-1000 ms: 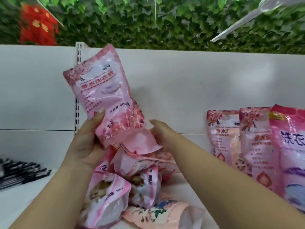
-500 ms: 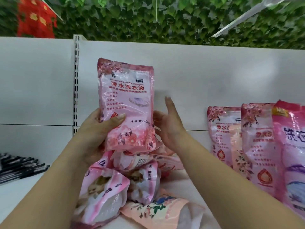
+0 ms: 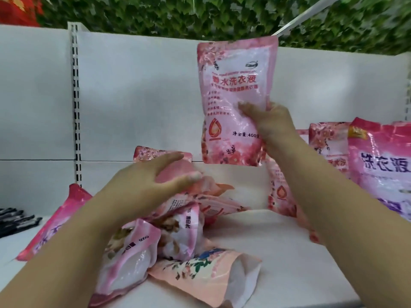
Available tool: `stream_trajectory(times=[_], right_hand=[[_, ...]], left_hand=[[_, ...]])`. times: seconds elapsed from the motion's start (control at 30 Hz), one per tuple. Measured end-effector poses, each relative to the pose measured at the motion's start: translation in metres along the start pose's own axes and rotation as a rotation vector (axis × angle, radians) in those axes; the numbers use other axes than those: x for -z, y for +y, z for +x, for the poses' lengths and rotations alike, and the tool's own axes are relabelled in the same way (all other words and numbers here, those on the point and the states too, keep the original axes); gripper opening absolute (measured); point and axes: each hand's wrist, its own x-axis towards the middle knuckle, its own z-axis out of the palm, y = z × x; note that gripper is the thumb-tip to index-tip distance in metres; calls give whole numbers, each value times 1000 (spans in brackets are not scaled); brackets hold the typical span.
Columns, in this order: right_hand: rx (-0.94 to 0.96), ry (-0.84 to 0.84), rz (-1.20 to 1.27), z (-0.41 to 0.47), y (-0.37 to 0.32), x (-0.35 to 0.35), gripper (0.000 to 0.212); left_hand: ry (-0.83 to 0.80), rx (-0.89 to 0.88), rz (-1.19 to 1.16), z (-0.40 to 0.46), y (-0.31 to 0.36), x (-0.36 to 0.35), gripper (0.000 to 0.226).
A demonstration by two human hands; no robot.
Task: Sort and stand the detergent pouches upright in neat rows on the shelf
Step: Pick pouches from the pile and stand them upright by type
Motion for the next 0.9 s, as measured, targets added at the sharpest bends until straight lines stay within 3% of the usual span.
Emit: stream_trajectory(times=[0.1,0.2,0.37,0.5,0.63,0.7,0.77,0.9], right_hand=[[-34,93,-237,2,27,21,19],[-223,147,-310,-8,69,31,33],[-595,-34,-234,-15,113,44,21],[-656,46,-249,-13,124,43,52],[-724,107,-126,-12,135,45,75],[-696,125,-129,-15,139,43,91],[-668,127,-111,-17,143,40,88],[-618,145,-39,-17,153,39,57]], left_hand=[[-33,-35,144,-4,5,-1,97],[-3,-18,240,1,4,-3,88],[32,-61,244,7,-3,-9,88],[73,-41,184,8,-7,-11,87],[109,-61,177,8,-14,-13,105],[118,-46,166,6,-9,-13,94],[130,-41,152,6,-6,-14,83],[121,-35,128,6,-5,-15,72]])
